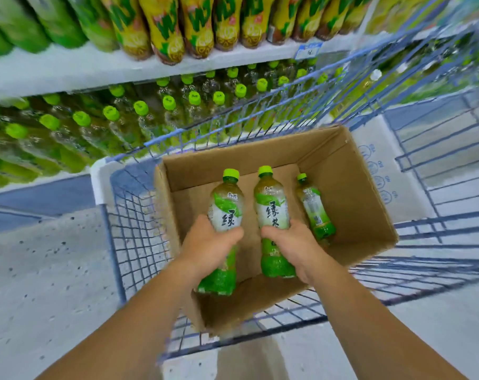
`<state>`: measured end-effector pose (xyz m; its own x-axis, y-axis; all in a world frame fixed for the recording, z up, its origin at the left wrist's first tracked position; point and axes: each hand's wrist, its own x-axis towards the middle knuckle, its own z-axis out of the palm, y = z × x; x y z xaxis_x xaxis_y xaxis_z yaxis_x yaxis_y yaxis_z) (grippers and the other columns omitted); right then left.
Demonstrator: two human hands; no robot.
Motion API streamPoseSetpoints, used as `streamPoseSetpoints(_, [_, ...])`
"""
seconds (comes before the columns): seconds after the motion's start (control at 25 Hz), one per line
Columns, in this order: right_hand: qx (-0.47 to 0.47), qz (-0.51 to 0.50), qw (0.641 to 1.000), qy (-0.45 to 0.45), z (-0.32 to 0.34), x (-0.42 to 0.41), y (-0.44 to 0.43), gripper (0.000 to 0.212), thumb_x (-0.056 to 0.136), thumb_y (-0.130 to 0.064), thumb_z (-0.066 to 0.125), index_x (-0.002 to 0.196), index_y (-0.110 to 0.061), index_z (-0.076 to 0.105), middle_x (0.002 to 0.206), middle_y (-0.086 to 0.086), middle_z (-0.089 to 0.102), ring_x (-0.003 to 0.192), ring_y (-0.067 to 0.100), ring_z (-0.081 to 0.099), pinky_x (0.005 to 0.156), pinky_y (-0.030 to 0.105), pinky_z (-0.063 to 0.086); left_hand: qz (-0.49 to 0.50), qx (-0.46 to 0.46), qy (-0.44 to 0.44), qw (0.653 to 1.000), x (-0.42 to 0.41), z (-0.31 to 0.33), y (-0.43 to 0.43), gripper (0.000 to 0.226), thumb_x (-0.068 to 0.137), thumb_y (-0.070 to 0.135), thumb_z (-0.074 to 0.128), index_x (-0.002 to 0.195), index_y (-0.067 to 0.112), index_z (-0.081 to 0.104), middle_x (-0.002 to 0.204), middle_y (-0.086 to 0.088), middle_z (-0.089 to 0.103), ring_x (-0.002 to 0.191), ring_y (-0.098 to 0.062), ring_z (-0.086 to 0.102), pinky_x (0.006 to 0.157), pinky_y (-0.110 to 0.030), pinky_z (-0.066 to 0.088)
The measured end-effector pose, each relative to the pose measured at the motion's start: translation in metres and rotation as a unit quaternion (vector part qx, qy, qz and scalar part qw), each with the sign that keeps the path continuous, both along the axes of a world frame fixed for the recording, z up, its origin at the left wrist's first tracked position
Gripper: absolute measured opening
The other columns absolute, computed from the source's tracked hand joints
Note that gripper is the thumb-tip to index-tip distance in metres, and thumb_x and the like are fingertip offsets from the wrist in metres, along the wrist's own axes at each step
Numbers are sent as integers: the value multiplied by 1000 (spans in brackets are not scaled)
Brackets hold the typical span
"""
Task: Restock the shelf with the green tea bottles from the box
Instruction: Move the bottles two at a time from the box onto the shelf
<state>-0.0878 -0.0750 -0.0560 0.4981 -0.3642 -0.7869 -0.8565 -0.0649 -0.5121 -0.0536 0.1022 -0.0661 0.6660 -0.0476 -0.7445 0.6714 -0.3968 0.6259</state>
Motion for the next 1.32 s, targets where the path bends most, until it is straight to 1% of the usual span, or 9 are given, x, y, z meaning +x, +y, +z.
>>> streamPoseSetpoints(0.16, [0,10,1000,-12,62,-11,33,57,57,-36,77,107,-13,62,98,10,71,88,30,71,80,51,61,30,-38,-53,997,-13,67,40,28,73,30,77,98,26,65,82,2,73,72,-13,71,50,-25,51])
streamPoseSetpoints(0.24, [-2,16,999,-34,93,-17,54,47,60,-34,77,101,-15,64,94,9,72,83,26,71,76,47,62,45,-44,-66,996,-16,100,64,33,78,29,76,109,27,64,91,0,74,81,-19,71,58,-28,52])
streamPoseSetpoints(0.44, [-17,33,997,-72,160,-25,119,39,64,-35,76,99,-19,69,91,4,74,81,23,72,72,42,62,71,-79,-105,989,-22,162,138,46,62,47,73,103,29,65,87,0,73,78,-20,72,65,-38,59])
streamPoseSetpoints(0.52, [-17,53,994,-89,179,-23,147,34,66,-36,76,95,-21,68,91,3,74,82,23,72,72,41,62,84,-68,-113,988,-23,174,168,53,63,49,72,109,25,60,96,-6,70,85,-25,69,72,-43,58])
streamPoseSetpoints(0.64, [-13,95,990,-103,201,-14,193,42,62,-37,74,100,-20,69,94,6,74,86,27,73,76,47,62,114,-80,-133,981,-23,188,219,45,74,38,73,111,22,54,101,-8,66,87,-25,66,66,-35,51])
streamPoseSetpoints(0.76, [-4,128,983,-128,216,0,237,36,65,-33,76,98,-23,68,88,1,75,77,21,74,61,36,61,124,-77,-146,979,-17,198,271,45,68,38,71,108,24,55,96,-5,67,85,-23,67,65,-34,50])
streamPoseSetpoints(1.04, [-7,184,967,-177,231,62,339,29,67,-30,80,94,-27,70,84,-2,76,76,20,74,71,41,62,173,-45,-220,959,16,215,379,34,72,34,78,100,36,57,87,9,70,71,-6,68,58,-30,55])
streamPoseSetpoints(1.16, [-18,215,957,-194,228,99,370,36,61,-36,79,95,-28,68,89,-1,75,81,21,73,75,46,61,188,-23,-266,945,40,222,409,33,71,33,81,97,36,62,85,22,70,73,5,65,59,-19,49])
streamPoseSetpoints(1.32, [-20,229,942,-245,209,151,395,30,64,-36,79,91,-32,67,80,-8,74,71,12,72,67,40,61,193,10,-306,932,83,219,435,31,68,32,83,90,45,66,84,20,73,73,2,67,55,-12,50])
